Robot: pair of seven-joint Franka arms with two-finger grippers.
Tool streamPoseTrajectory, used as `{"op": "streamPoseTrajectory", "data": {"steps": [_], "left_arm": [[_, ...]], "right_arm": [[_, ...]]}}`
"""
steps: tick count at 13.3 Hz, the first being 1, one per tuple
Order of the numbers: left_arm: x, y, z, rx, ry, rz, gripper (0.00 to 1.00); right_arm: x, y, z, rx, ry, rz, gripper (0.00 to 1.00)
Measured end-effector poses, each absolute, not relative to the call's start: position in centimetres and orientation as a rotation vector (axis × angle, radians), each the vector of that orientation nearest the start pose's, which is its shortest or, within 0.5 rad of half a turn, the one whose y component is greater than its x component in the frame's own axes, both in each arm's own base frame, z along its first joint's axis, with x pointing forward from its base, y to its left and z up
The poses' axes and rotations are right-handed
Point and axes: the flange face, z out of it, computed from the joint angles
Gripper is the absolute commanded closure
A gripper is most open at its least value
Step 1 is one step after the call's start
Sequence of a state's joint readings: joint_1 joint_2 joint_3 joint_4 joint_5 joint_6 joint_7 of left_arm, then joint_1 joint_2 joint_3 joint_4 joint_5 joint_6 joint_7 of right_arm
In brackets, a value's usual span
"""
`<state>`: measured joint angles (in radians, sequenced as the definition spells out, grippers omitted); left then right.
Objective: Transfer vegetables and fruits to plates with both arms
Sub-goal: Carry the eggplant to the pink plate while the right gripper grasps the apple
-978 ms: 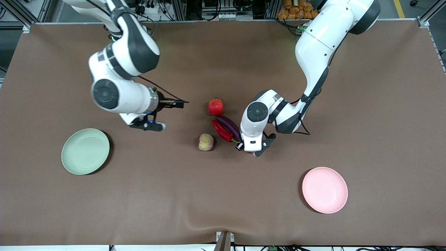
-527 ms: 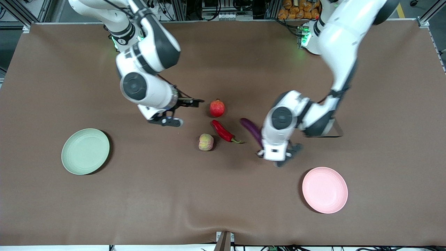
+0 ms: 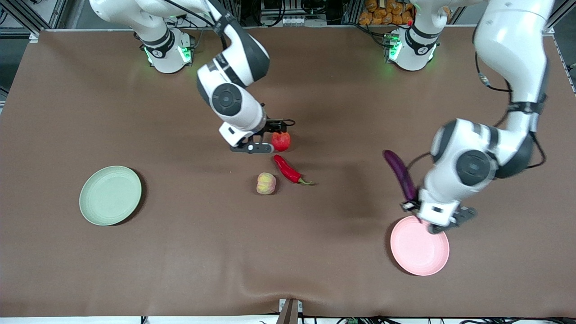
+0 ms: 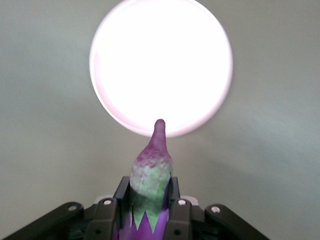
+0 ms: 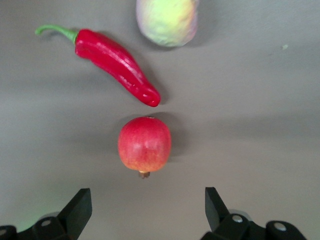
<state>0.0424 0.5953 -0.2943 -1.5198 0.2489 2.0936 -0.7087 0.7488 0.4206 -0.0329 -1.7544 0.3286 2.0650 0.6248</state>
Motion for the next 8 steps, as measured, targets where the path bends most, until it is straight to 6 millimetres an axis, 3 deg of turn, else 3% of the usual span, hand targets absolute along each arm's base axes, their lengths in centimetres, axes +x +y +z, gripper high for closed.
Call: {"op": "streamPoseTrajectory", "data": {"steps": [2, 4, 8], "left_arm": [[70.6, -8.2, 29.5, -3.074, -0.578, -0.062, 1.0], [71.8, -5.6, 27.1, -3.123, -0.687, -0.083, 1.0], [73.2, -4.5, 24.7, -3.189, -0.841, -0.113, 1.0]], "right_arm": [[46.3, 45.1, 30.7, -3.02, 0.057, 0.346, 0.0], [45.8, 45.8, 29.4, -3.076, -0.013, 0.293, 0.0], [45.0, 47.4, 27.2, -3.083, -0.061, 0.237, 0.0]]}}
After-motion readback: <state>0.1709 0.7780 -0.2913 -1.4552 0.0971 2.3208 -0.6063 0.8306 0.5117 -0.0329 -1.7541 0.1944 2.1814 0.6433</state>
